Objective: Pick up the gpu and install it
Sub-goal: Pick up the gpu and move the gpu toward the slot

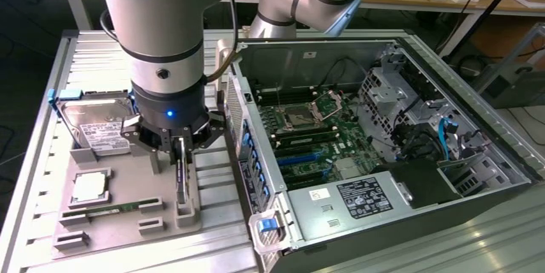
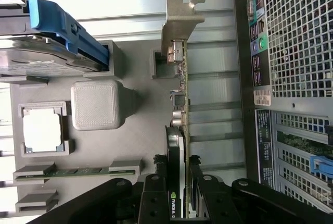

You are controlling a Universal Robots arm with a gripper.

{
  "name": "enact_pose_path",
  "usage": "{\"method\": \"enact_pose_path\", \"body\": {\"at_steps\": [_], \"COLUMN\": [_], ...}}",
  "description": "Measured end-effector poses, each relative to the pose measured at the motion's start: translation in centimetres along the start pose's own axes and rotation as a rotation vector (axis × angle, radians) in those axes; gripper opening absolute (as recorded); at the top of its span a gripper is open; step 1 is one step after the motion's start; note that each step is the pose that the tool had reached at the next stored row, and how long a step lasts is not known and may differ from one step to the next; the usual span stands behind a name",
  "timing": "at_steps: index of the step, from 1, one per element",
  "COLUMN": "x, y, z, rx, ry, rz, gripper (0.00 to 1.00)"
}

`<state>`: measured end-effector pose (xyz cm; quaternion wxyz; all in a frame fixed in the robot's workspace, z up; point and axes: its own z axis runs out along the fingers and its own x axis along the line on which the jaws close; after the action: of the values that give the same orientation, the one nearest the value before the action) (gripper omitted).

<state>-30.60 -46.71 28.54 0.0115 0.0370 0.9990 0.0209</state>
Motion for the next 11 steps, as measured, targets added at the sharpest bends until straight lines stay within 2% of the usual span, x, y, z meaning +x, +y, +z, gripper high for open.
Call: {"method": "enact_pose_path", "body": {"at_steps": [10, 11], "x": [0.00, -0.01], "y": [0.01, 0.02], "z": [-0.22, -0.54], "rx": [0.0000, 0.0001], "ry": [0.0000, 0.0001], "rz": [0.000, 0.000], "gripper": [0.27, 0.27]}}
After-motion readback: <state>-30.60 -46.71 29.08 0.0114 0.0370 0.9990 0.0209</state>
